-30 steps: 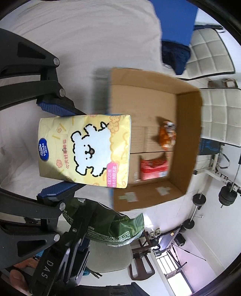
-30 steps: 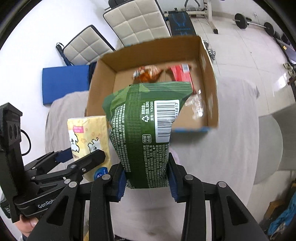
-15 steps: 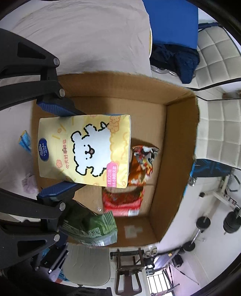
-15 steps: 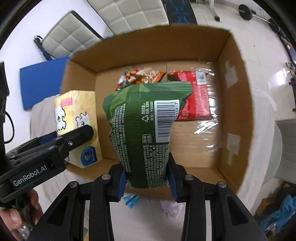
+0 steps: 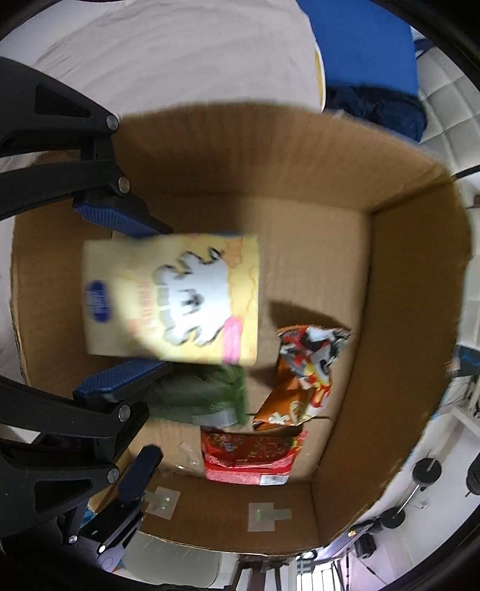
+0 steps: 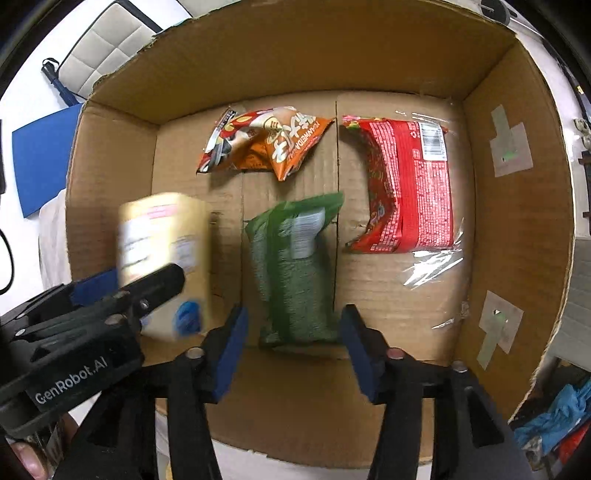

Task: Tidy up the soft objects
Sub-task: 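Lower the tissue pack and green bag into the box and release both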

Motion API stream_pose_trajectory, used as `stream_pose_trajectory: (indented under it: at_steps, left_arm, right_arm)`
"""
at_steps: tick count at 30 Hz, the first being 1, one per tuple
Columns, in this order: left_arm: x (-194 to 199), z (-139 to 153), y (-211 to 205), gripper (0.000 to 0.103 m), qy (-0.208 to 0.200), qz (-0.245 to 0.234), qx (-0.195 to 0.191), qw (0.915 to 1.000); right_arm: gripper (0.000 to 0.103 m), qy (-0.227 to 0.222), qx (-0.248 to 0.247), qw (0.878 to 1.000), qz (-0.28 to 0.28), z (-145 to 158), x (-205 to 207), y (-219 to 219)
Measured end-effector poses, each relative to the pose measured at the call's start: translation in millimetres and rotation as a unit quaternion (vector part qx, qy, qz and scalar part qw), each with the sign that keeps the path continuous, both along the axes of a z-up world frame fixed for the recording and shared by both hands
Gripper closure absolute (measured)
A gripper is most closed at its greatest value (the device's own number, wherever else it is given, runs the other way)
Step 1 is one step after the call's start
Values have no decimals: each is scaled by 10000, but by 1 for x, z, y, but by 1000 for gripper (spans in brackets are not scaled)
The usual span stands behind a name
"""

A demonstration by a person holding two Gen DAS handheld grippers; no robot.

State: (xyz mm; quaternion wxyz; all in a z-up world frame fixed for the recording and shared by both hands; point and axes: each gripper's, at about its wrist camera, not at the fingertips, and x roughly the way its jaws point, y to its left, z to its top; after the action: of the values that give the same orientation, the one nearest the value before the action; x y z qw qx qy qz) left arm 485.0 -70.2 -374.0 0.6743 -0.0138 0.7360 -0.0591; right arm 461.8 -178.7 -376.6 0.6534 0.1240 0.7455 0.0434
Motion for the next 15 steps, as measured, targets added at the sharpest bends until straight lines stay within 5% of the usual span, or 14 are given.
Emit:
stream_pose_trajectory:
  at_steps: [15]
  left_arm:
    - [-57,73,10,42,-863,-135,226,9959]
  right_arm:
    - [33,-313,-13,9995,-67,41,-49,-18]
